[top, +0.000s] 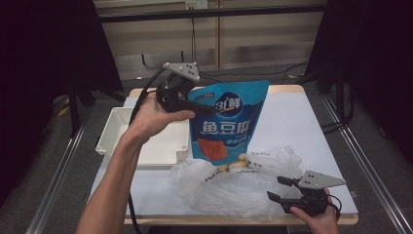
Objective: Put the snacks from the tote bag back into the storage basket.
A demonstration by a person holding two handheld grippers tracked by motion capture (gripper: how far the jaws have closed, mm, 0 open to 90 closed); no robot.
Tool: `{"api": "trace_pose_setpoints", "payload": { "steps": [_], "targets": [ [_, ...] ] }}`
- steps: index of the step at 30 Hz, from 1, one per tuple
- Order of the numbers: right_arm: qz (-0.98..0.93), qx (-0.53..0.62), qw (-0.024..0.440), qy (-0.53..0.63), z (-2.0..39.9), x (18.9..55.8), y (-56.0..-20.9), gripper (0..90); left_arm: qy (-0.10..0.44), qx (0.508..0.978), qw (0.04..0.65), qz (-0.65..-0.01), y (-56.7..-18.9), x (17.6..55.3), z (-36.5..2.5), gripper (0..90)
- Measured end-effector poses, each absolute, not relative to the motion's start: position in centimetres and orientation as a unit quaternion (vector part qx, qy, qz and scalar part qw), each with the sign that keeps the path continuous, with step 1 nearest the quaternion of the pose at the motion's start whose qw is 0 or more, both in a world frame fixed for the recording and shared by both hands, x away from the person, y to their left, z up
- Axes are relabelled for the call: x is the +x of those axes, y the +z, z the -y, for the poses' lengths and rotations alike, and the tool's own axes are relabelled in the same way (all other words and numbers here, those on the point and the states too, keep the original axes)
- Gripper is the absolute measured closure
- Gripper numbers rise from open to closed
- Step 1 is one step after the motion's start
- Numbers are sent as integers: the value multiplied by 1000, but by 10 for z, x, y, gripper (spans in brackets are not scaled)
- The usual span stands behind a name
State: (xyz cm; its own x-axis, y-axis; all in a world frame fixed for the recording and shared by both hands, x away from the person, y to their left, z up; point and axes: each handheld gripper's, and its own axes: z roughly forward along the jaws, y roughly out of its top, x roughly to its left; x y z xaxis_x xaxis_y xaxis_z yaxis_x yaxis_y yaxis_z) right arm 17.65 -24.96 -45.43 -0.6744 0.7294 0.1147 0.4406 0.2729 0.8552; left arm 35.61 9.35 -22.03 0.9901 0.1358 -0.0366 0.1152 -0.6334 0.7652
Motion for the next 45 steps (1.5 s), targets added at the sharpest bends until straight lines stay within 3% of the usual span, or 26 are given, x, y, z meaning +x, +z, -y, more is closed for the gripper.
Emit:
{"api": "trace_pose_setpoints", "payload": {
  "steps": [20, 45],
  "targets": [
    [-782, 376, 151, 474, 249, 177, -455, 361, 44, 893, 426, -139, -197, 376, -152, 900],
    [-784, 374, 149, 473, 247, 179, -456, 356, 85, 887, 419, -176, -187, 391, -205, 900]
  ]
}}
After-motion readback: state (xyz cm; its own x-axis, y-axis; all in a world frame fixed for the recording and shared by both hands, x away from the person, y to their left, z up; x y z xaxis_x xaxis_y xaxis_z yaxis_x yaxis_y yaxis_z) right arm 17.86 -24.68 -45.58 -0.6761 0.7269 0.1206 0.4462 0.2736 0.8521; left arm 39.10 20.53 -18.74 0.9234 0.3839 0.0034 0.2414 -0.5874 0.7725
